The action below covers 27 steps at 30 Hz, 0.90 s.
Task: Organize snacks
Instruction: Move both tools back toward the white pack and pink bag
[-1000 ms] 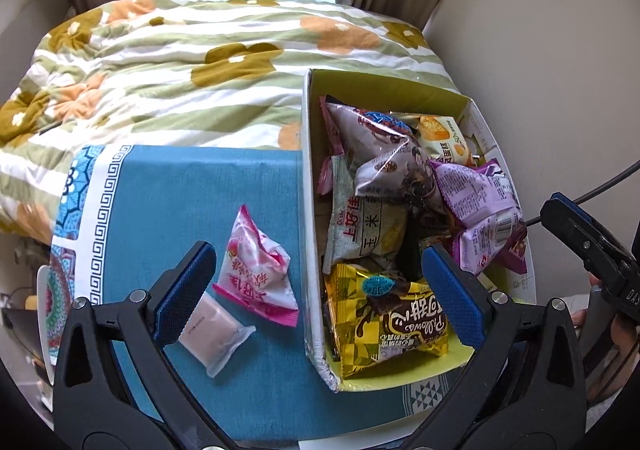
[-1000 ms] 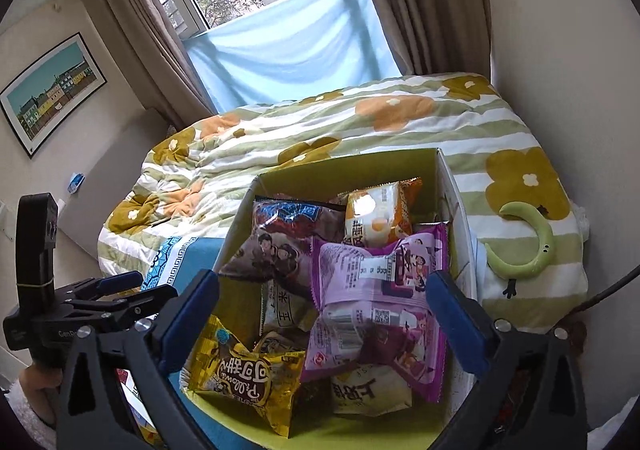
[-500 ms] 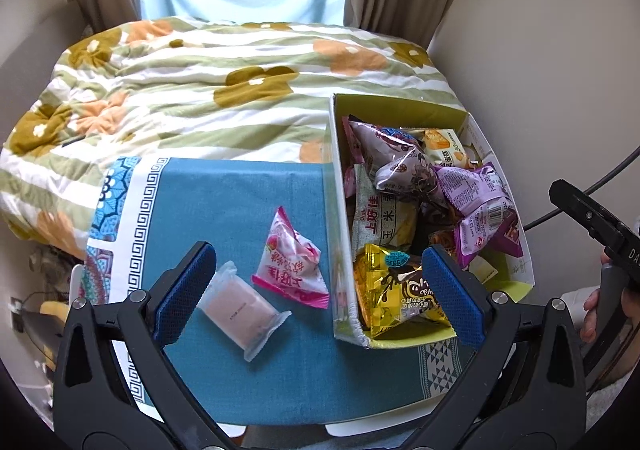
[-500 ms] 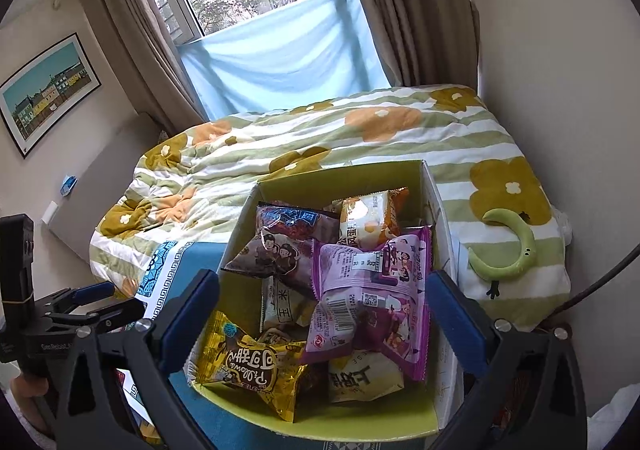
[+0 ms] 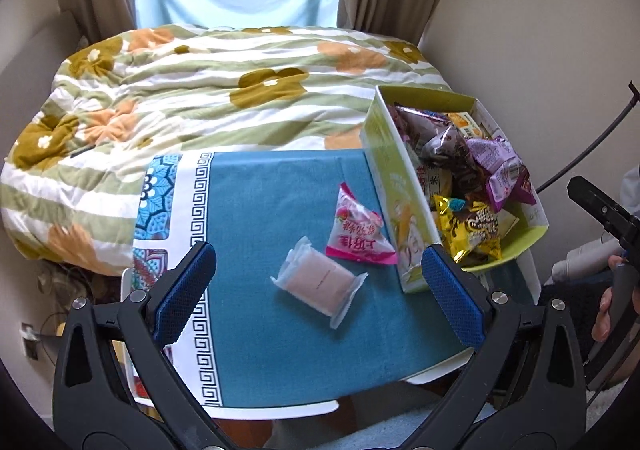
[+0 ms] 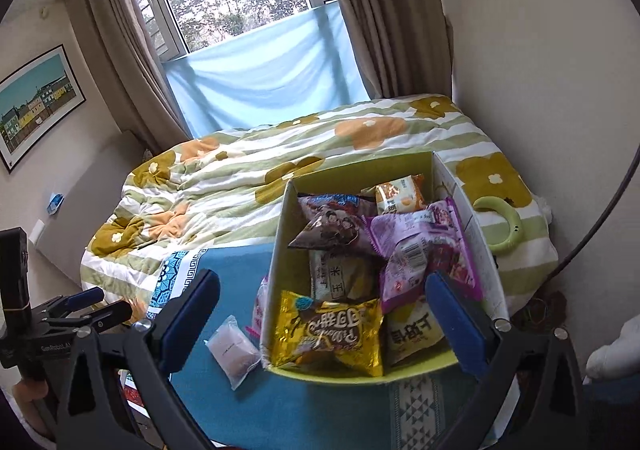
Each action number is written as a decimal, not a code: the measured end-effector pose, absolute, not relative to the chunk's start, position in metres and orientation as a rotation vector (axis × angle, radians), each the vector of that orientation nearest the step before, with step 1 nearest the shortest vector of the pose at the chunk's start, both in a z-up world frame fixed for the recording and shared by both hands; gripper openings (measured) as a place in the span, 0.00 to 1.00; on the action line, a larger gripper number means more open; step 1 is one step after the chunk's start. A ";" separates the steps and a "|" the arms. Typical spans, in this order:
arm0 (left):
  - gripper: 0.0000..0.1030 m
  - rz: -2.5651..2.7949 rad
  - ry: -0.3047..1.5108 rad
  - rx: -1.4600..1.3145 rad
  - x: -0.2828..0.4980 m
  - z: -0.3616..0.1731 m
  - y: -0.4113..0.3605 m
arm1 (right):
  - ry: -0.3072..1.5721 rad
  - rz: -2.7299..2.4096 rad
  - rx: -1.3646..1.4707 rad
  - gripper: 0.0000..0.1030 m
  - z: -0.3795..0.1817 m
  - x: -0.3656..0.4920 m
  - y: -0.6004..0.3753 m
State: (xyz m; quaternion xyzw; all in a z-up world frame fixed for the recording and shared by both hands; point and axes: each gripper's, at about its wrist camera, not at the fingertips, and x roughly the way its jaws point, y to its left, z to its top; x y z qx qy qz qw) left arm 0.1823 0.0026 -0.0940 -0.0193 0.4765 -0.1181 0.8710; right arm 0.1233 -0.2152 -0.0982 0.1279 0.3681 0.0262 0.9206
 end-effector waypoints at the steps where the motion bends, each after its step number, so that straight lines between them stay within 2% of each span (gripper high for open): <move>1: 0.99 -0.259 1.004 -0.041 0.180 -0.097 0.011 | 0.760 0.041 0.263 1.00 -0.100 0.118 -0.205; 12: 0.99 -0.303 1.131 -0.090 0.181 -0.163 0.046 | 0.820 -0.045 0.302 1.00 -0.152 0.079 -0.127; 27: 0.99 -0.163 1.240 -0.155 0.243 -0.297 -0.029 | 0.907 -0.147 0.278 1.00 -0.269 0.084 -0.121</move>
